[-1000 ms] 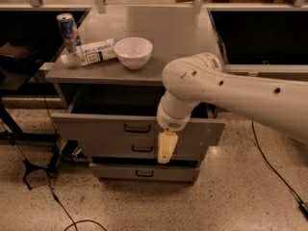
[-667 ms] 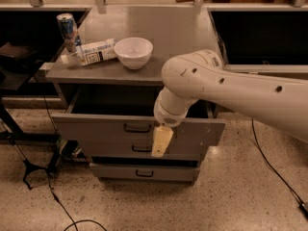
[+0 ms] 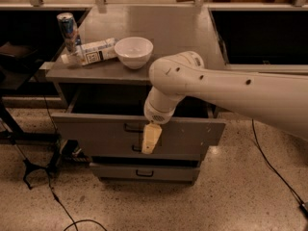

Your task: Open top drawer

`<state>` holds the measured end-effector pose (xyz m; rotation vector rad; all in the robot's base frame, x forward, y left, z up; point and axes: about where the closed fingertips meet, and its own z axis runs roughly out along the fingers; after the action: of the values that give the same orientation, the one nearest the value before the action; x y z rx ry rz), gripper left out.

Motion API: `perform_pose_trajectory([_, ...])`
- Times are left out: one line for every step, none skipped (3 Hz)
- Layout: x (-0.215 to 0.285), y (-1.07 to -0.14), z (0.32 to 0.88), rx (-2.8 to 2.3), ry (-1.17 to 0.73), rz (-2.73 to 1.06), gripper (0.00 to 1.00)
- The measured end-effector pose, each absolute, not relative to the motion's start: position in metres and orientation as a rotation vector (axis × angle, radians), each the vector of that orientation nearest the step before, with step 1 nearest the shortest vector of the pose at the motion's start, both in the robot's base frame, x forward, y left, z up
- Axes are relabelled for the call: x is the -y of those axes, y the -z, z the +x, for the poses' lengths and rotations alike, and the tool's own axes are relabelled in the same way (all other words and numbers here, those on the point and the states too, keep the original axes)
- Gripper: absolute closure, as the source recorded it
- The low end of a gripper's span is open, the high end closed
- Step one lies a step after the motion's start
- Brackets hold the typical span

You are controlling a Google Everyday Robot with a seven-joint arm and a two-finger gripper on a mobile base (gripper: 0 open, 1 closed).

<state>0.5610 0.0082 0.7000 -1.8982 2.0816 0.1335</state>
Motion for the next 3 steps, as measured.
perform_pose_trajectory([-0.009,-0.67,0.556,-2.127,-0.188,-1.931,0.0])
perform_pose_trajectory([-0.008,-0.653,0.547,-2.147,-0.225,-1.948,0.0])
perform_pose_trajectory([-0.005,-0.651,0.538,-2.129,-0.225,-1.984,0.0])
